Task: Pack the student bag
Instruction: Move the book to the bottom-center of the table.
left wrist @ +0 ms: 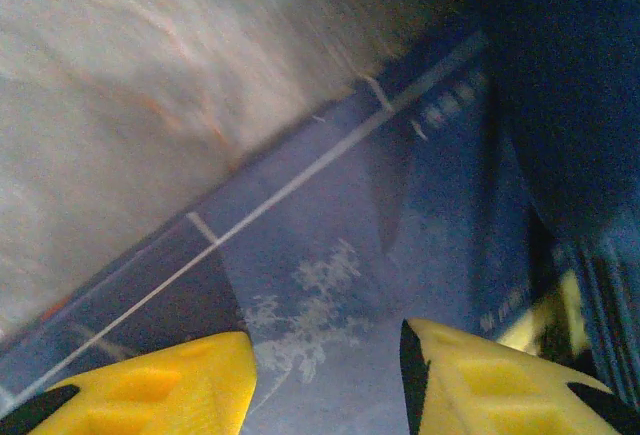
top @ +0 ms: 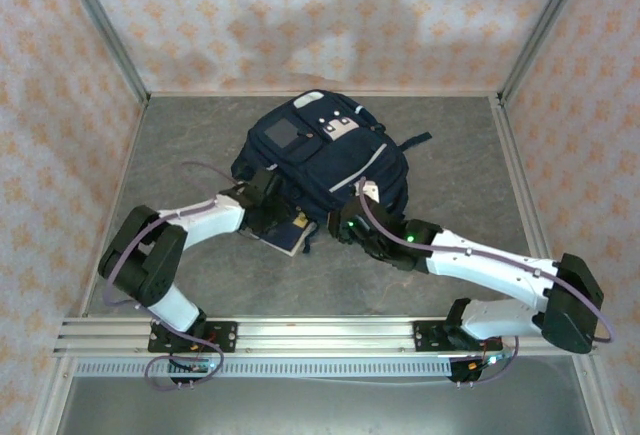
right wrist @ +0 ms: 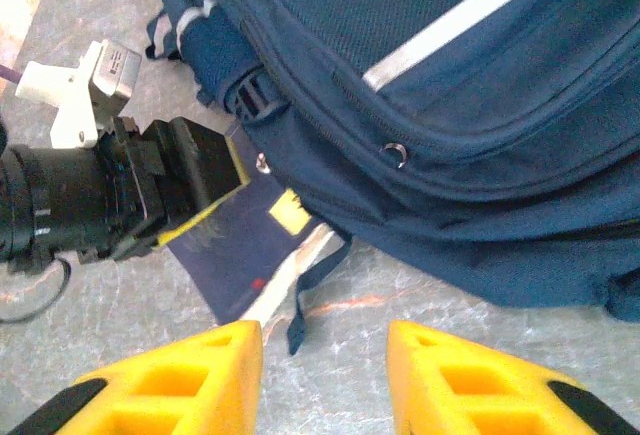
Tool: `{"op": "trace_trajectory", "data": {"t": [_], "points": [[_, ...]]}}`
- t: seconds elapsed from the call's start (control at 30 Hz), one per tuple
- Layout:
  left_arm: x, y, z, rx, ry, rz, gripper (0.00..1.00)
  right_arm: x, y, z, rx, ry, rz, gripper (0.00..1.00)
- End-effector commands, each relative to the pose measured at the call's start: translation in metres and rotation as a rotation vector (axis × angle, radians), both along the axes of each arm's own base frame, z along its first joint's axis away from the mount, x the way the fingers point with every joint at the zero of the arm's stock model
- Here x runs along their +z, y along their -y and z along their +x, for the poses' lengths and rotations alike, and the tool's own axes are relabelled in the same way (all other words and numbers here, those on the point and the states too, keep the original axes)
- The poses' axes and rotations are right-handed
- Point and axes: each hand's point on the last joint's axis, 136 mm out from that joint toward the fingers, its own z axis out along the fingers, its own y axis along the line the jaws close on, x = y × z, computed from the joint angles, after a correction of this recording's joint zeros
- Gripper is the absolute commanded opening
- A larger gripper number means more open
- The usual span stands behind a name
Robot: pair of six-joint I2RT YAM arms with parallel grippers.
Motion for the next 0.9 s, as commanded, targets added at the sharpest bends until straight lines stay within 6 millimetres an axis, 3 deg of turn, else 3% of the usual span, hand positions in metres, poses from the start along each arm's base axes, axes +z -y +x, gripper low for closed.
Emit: {"op": "trace_trajectory", "data": {"t": [0.0,0.2,0.33,0.43,0.53,0.67,0.87], "points": [[-0.046,-0.002,-0.091,-0.08,-0.269,0.044,0.48,-0.023,-0.011,-0.012,0.044,-0.089,-0.004,0.38],[-0.038,0.009,-0.141,-0.278,-0.296,0.008,0.5,-0.049,-0.017,-0.02,0.084,-0.161,-0.075,0.42],[-0.011,0.009,-0.154,-0.359,-0.207,0.022,0.52,-0.064,-0.021,-0.021,0.111,-0.2,-0.137,0.44],[0.024,-0.003,-0.141,-0.37,-0.07,0.068,0.57,-0.079,-0.032,-0.022,0.141,-0.244,-0.166,0.45],[0.045,-0.017,-0.121,-0.342,0.048,0.126,0.59,-0.094,-0.041,-0.02,0.134,-0.288,-0.202,0.44],[0.041,-0.028,-0.101,-0.298,0.063,0.149,0.59,-0.105,-0.056,-0.02,0.142,-0.301,-0.224,0.44],[0.018,-0.036,-0.082,-0.265,0.046,0.189,0.6,-0.118,-0.039,-0.014,0.079,-0.267,-0.366,0.44]]}}
